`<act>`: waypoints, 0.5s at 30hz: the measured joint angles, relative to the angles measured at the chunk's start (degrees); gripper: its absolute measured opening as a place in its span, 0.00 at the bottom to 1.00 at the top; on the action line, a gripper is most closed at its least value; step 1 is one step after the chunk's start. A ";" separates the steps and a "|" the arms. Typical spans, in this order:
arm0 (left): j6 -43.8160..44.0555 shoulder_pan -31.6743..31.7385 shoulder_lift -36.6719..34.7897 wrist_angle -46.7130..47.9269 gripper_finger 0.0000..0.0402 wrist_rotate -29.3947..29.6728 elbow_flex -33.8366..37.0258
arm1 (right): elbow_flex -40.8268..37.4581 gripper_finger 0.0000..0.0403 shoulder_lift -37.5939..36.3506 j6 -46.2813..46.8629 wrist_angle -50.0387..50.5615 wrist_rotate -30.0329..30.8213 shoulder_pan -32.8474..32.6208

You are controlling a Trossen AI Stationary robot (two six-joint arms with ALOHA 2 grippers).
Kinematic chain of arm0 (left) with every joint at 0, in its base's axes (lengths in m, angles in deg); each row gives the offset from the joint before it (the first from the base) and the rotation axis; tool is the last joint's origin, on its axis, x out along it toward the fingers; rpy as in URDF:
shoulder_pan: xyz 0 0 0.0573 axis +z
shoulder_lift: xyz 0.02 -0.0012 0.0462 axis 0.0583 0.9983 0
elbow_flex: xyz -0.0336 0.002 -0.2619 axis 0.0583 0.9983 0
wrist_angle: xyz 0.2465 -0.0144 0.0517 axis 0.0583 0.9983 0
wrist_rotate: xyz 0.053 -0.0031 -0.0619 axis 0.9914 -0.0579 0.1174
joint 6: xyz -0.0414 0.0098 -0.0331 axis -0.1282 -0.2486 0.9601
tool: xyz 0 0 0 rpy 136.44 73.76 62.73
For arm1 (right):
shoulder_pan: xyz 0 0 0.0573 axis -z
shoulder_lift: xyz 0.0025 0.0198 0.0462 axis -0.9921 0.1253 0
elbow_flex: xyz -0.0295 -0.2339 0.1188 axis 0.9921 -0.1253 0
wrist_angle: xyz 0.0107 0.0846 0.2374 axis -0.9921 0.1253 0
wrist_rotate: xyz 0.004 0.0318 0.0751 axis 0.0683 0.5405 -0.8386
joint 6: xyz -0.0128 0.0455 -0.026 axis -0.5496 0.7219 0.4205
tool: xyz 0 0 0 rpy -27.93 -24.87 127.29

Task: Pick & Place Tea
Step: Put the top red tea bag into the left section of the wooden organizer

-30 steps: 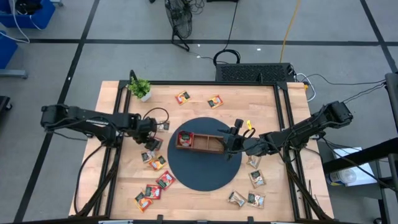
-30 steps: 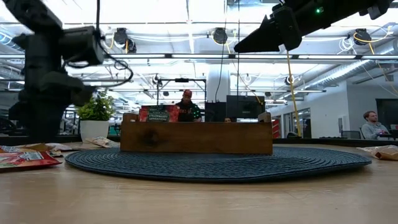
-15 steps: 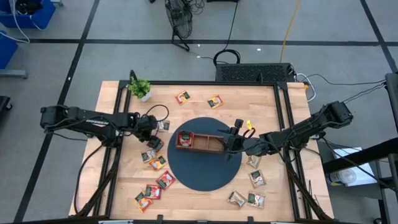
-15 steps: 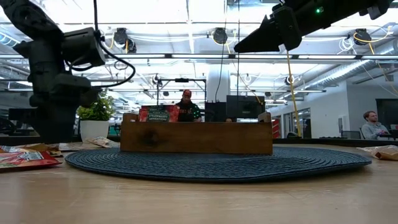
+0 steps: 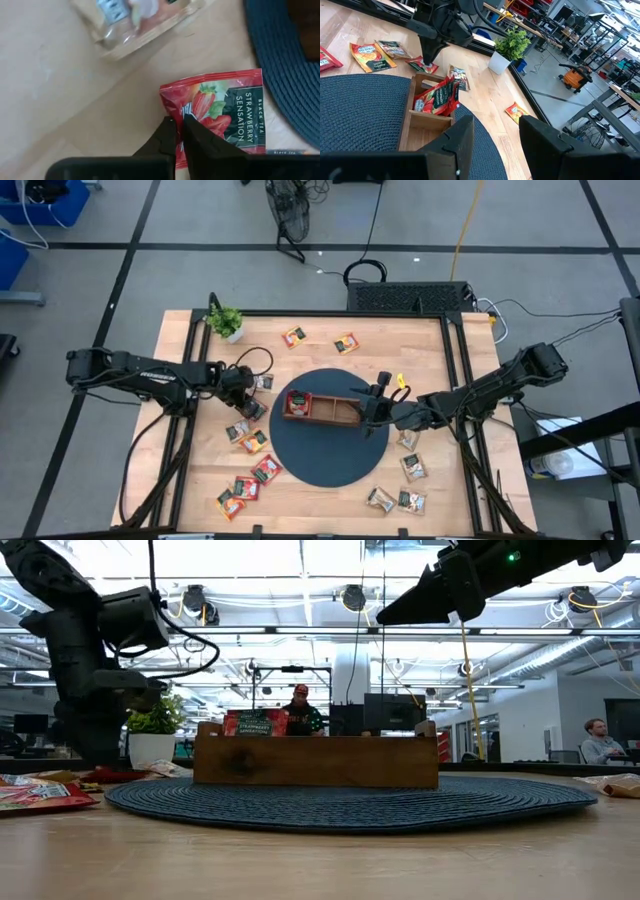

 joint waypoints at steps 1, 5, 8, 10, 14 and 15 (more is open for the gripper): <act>-1.09 -0.01 -0.04 0.42 0.04 -0.02 -0.48 | 0.00 0.35 0.00 0.00 0.00 0.00 0.00; -3.39 -0.18 -0.60 3.01 0.02 1.08 -4.42 | 0.00 0.35 0.00 0.07 -0.02 0.00 0.00; -6.64 -1.32 -1.87 6.39 0.02 4.15 -10.49 | -0.01 0.35 0.00 0.09 -0.04 0.04 0.02; -8.54 -2.29 -2.24 10.65 0.02 7.72 -15.19 | -0.02 0.35 0.00 0.28 -0.23 0.06 0.08; -13.18 -5.90 -2.69 10.72 0.02 17.86 -23.88 | -0.02 0.35 0.01 3.74 -0.55 -3.21 1.68; -15.16 -7.10 -2.75 8.04 0.02 21.94 -25.31 | -0.02 0.35 0.26 4.79 -0.76 -5.22 2.49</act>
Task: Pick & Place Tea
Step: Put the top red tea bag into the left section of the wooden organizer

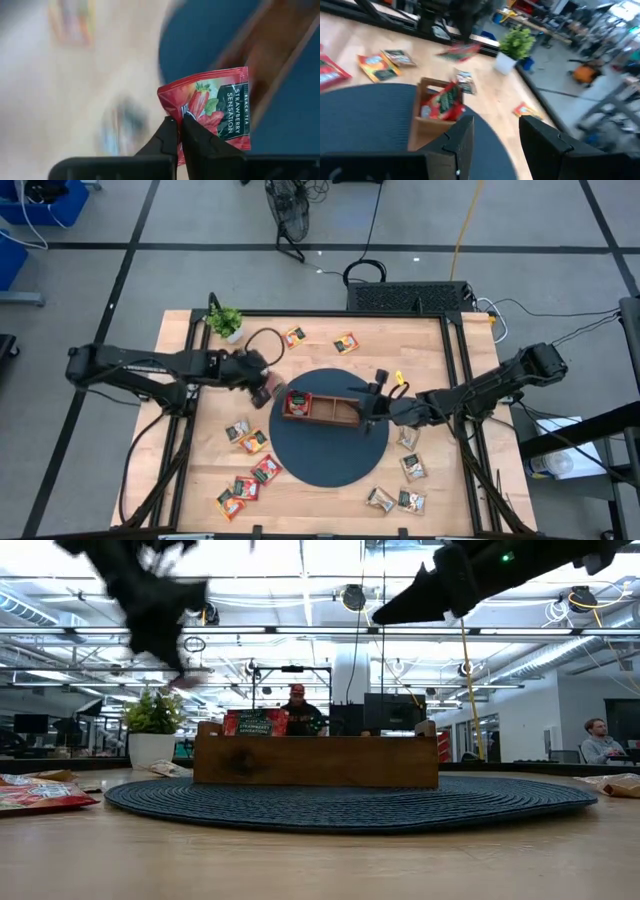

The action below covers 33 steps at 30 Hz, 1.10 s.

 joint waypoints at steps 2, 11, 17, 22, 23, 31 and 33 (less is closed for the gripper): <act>-4.76 -2.25 -0.03 -6.81 0.02 8.47 -1.19 | 0.00 0.35 0.74 1.58 -1.51 -3.79 2.08; -28.10 -6.74 5.96 -49.77 0.02 14.99 1.79 | -0.02 0.35 7.51 2.98 -18.32 -8.86 10.13; -33.49 -6.63 12.89 -55.07 0.02 19.54 1.81 | 0.00 0.35 8.90 3.34 -27.41 -14.33 12.43; -35.73 -6.67 15.93 -59.04 0.02 19.86 1.81 | 0.00 0.35 8.90 4.93 -28.55 -15.77 13.27; -36.22 -6.67 16.20 -59.44 0.02 19.87 1.81 | 0.00 0.35 8.90 5.46 -28.46 -15.75 13.39; -36.87 -6.67 16.39 -60.61 0.02 19.91 1.79 | 0.00 0.33 8.90 5.72 -28.03 -15.72 13.74; -36.84 -6.67 16.36 -60.61 0.02 19.91 1.77 | 0.00 0.28 8.90 5.19 -28.35 -15.76 13.76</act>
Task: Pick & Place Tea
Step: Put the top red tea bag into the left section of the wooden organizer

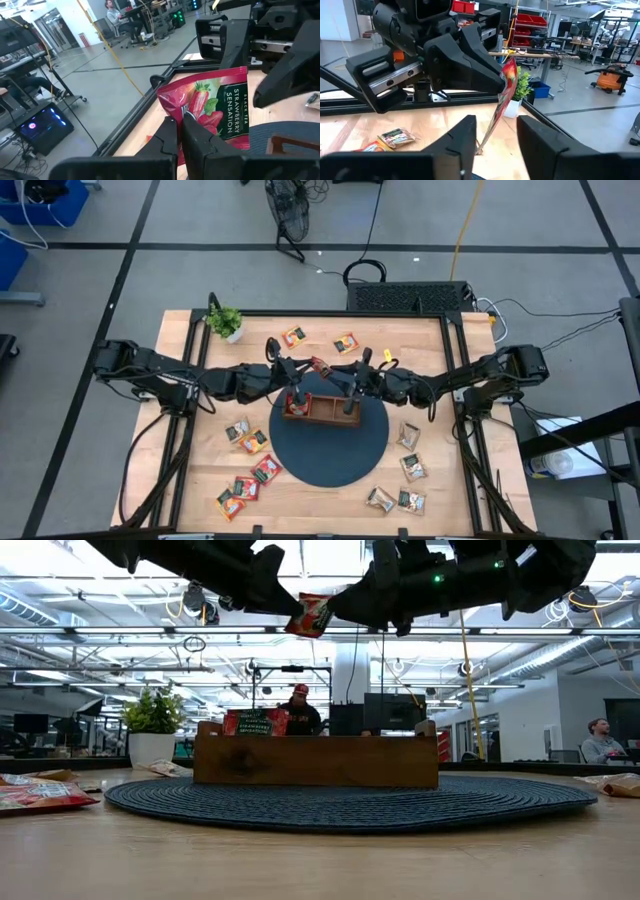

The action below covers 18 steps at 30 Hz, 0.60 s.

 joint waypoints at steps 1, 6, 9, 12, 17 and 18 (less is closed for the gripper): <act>0.00 0.00 0.00 0.00 0.02 0.00 0.00 | 0.00 0.23 0.00 -0.90 -0.17 -0.24 0.13; 0.66 0.00 -0.02 -0.02 0.02 -0.62 0.00 | 0.00 0.02 0.00 -2.94 0.20 -7.50 2.07; 1.01 0.00 -0.02 0.36 0.03 -0.90 -0.01 | 0.08 0.00 -0.89 -2.88 3.34 -9.53 2.60; 2.60 -0.32 -0.03 1.64 0.08 -1.11 -0.03 | 2.90 0.00 -4.88 -3.93 17.84 -8.98 1.87; 3.63 -1.75 -2.26 3.68 0.18 -0.37 -0.11 | 15.40 0.00 -10.09 -1.48 56.79 -4.42 -1.26; 3.70 -1.94 -2.56 3.94 0.19 -0.36 -0.11 | 18.61 0.00 -10.23 0.13 63.94 -4.38 -1.83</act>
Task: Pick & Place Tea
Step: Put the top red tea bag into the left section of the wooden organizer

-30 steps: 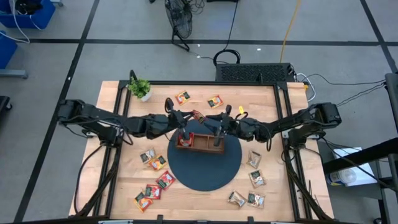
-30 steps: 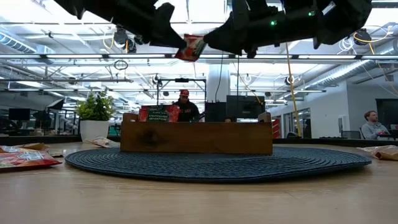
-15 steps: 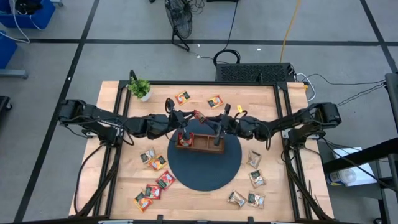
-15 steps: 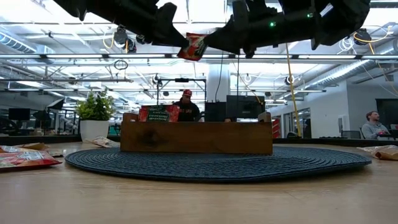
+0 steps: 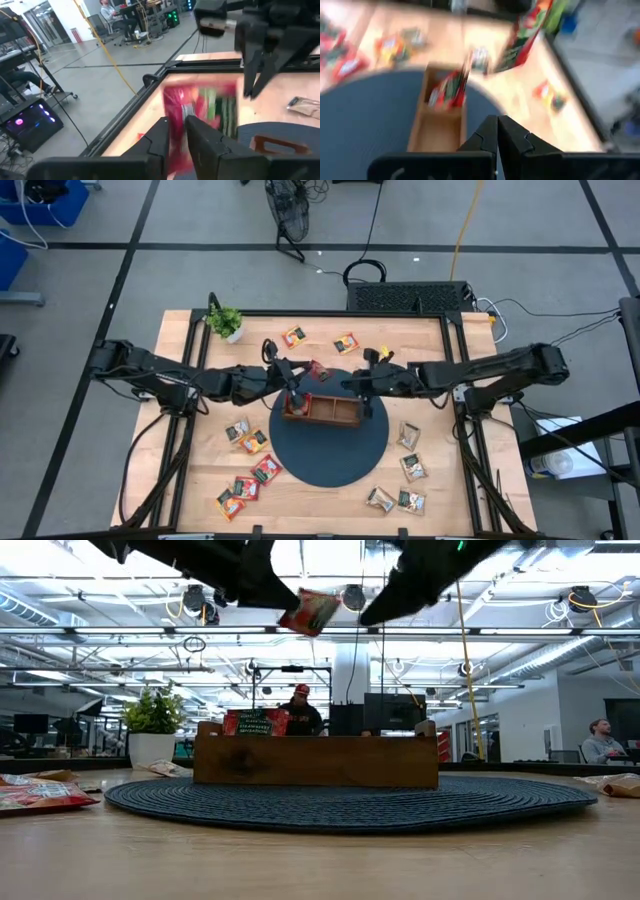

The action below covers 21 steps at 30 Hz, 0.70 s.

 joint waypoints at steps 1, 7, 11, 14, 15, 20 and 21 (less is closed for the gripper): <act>0.36 -0.05 -0.33 0.56 0.19 -0.05 0.00 | 3.19 0.00 0.10 1.23 5.70 0.05 -0.58; 1.40 0.24 -0.69 0.84 0.17 -0.03 -0.04 | 8.50 0.00 1.26 4.47 8.07 0.12 -3.15; -0.05 0.15 -0.71 3.60 0.06 -0.13 -0.04 | 5.47 0.00 1.24 5.62 5.25 0.16 -3.19; 0.88 0.02 -0.69 6.28 0.01 -0.21 -0.04 | 1.61 0.00 1.26 7.00 0.88 0.14 -2.77; 0.85 0.02 -0.69 6.98 0.02 -0.17 -0.04 | -0.06 0.00 1.34 6.66 -1.50 0.13 -2.51; 4.35 2.47 -0.69 13.79 0.14 3.62 -0.91 | -6.54 0.07 1.64 5.81 -7.20 -0.12 0.54; 6.19 4.13 -0.69 17.28 0.17 2.58 -1.84 | -7.16 0.09 1.58 6.32 -7.61 -0.56 1.21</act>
